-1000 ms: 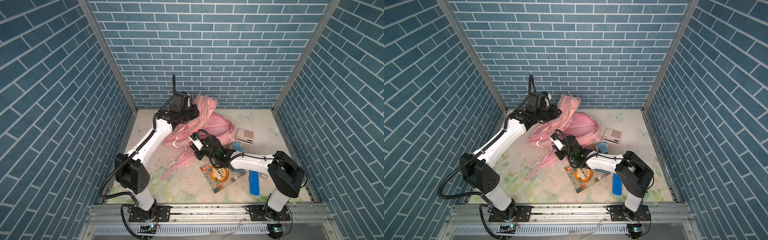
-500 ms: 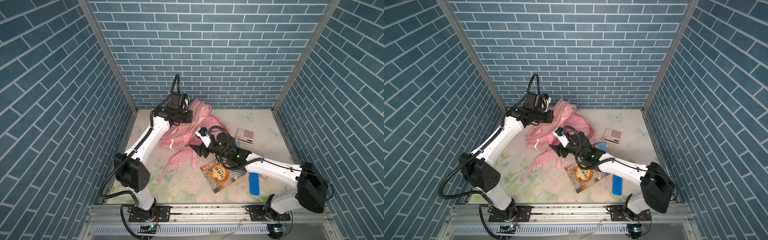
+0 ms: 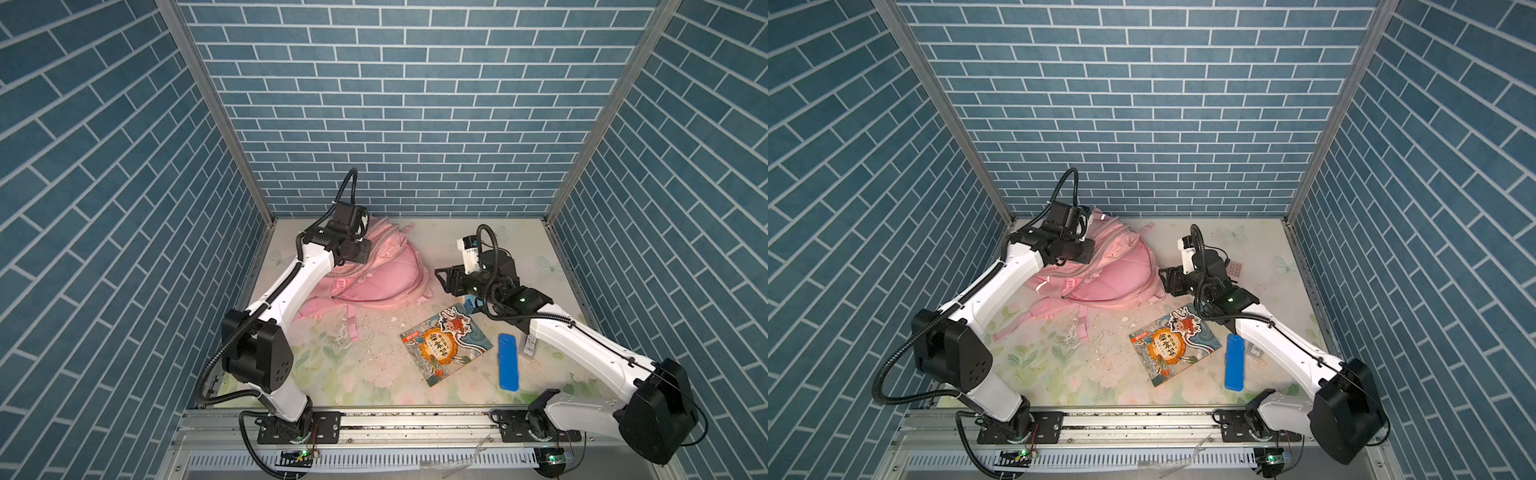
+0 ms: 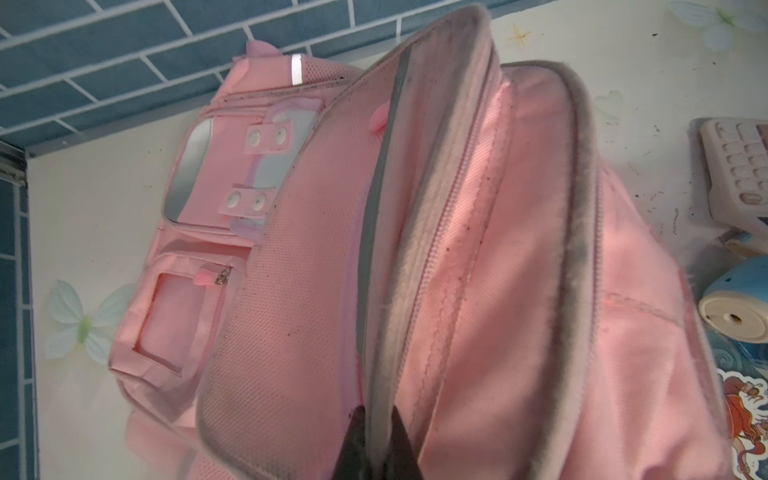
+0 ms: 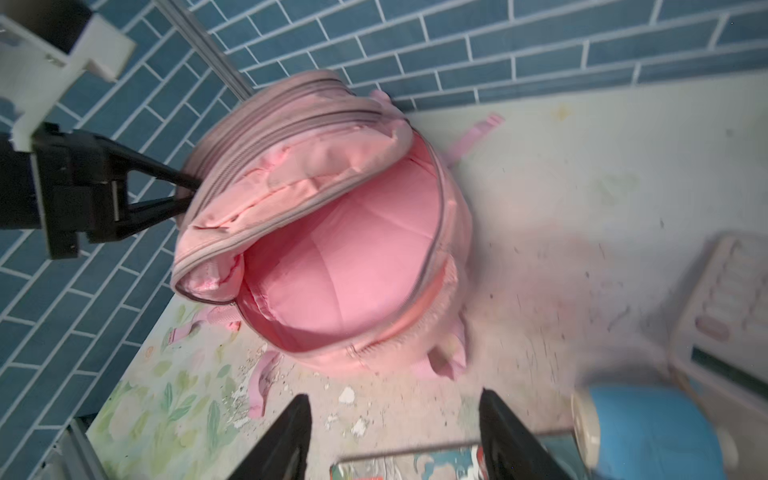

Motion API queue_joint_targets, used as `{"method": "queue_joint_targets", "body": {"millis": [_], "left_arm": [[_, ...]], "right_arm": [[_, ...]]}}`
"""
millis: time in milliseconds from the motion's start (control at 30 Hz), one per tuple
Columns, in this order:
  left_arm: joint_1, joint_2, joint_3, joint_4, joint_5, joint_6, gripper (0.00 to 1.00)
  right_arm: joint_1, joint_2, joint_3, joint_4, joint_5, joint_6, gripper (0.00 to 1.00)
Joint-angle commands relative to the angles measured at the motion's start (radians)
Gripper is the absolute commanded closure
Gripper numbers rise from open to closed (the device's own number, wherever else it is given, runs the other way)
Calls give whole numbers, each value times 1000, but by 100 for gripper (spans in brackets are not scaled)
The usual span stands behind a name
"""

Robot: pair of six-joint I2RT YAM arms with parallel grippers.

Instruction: Pack the student bag

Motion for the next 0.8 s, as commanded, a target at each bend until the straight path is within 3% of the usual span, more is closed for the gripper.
{"method": "queue_joint_targets", "body": {"millis": [0, 100, 133, 267, 367, 600, 767], "left_arm": [[18, -105, -47, 122, 38, -98, 54], [5, -144, -84, 153, 106, -182, 45], [-16, -161, -94, 157, 83, -215, 44], [-193, -210, -153, 224, 27, -284, 41], [-300, -206, -207, 285, 46, -316, 41], [-418, -116, -354, 431, 153, -354, 44], [-494, -3, -347, 431, 176, -323, 47]], "right_arm": [[-19, -78, -56, -118, -9, 234, 35], [-33, -136, -125, -152, -13, 384, 35], [-33, -155, -146, -166, -10, 425, 35], [-33, -227, -236, -210, -25, 563, 35], [-33, -300, -331, -216, -26, 615, 34], [-41, -523, -566, -143, -4, 699, 32], [-71, -552, -674, -67, -67, 740, 31]]}}
